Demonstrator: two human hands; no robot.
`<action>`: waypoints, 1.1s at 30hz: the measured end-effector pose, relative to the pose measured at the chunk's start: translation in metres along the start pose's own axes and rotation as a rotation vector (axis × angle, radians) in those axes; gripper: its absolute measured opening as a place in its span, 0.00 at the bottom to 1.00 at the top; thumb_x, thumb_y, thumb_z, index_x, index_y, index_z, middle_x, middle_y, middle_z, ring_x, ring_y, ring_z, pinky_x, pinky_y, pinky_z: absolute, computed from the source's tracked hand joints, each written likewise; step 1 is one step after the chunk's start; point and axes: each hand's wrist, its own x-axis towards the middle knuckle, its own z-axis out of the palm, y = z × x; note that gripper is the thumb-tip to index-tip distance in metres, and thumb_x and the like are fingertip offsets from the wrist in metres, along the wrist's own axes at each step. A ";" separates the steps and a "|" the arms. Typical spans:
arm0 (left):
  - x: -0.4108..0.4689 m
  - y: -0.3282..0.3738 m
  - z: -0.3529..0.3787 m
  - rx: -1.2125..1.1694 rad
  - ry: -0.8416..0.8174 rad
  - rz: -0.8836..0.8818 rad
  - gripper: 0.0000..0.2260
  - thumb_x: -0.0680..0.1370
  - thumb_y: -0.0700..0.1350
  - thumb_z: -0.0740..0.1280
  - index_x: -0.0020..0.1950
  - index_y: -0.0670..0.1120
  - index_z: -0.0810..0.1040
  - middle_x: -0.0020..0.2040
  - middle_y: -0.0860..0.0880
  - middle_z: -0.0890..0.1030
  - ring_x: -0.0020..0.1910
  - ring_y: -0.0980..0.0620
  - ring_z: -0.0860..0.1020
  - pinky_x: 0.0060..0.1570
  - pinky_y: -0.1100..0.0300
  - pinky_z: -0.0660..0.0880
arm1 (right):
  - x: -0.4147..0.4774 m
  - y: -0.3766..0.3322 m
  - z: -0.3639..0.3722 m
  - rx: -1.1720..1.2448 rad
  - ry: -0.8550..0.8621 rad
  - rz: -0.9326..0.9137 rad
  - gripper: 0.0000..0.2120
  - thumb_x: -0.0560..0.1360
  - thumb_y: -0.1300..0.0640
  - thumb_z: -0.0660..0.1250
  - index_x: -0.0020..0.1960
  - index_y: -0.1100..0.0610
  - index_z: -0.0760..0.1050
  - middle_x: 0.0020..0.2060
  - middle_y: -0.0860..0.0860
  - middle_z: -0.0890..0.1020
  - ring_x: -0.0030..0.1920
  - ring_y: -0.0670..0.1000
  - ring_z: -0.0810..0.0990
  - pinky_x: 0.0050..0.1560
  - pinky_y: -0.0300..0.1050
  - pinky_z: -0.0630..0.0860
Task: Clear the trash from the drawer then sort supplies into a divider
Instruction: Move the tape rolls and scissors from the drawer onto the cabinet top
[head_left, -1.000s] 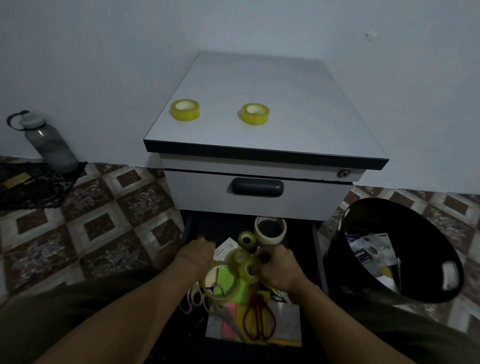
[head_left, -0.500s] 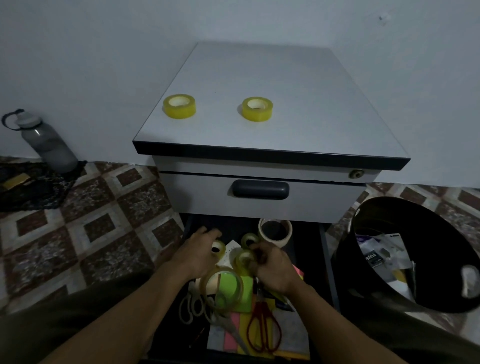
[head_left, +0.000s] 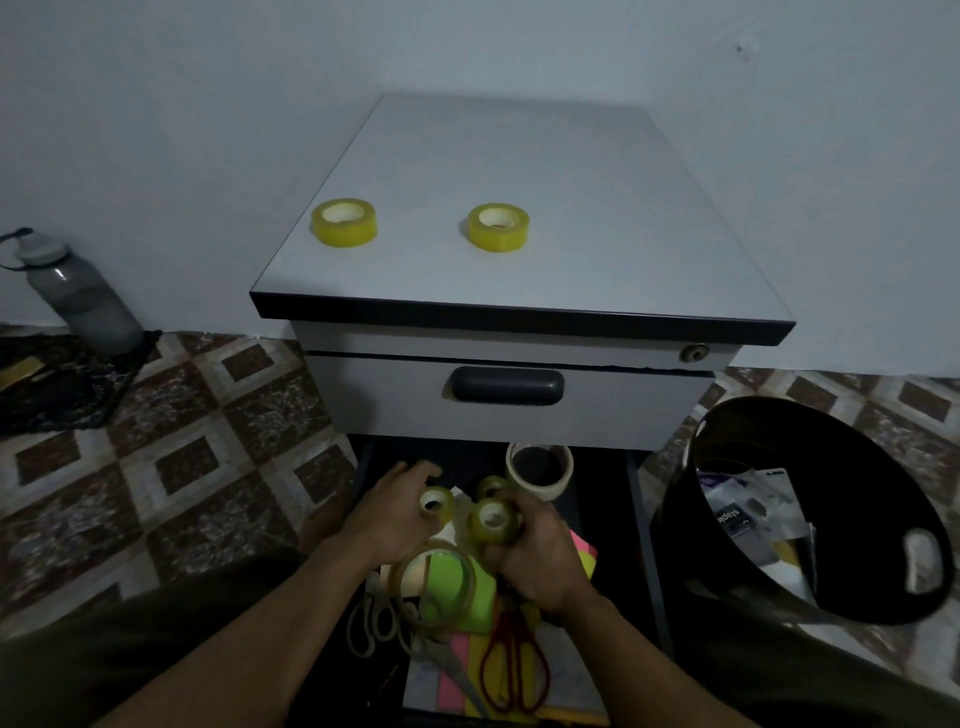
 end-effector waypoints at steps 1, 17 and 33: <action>0.001 0.002 0.002 -0.041 0.005 0.008 0.27 0.74 0.48 0.72 0.72 0.53 0.68 0.60 0.51 0.72 0.60 0.52 0.74 0.60 0.55 0.74 | -0.002 0.002 -0.003 0.049 0.045 0.030 0.19 0.60 0.46 0.71 0.51 0.42 0.76 0.43 0.41 0.83 0.45 0.40 0.81 0.44 0.40 0.79; 0.036 0.034 0.061 -0.178 0.052 0.050 0.28 0.68 0.48 0.75 0.67 0.52 0.73 0.59 0.50 0.76 0.58 0.49 0.77 0.57 0.52 0.76 | -0.034 0.040 -0.008 0.110 0.253 0.256 0.24 0.59 0.42 0.74 0.53 0.38 0.70 0.48 0.43 0.80 0.51 0.47 0.79 0.52 0.48 0.78; 0.047 0.029 0.068 -0.069 0.109 0.162 0.17 0.67 0.50 0.72 0.54 0.55 0.75 0.51 0.54 0.78 0.49 0.51 0.78 0.46 0.53 0.78 | -0.035 0.039 -0.004 0.103 0.223 0.293 0.32 0.61 0.42 0.76 0.63 0.37 0.70 0.52 0.40 0.81 0.54 0.44 0.79 0.55 0.48 0.79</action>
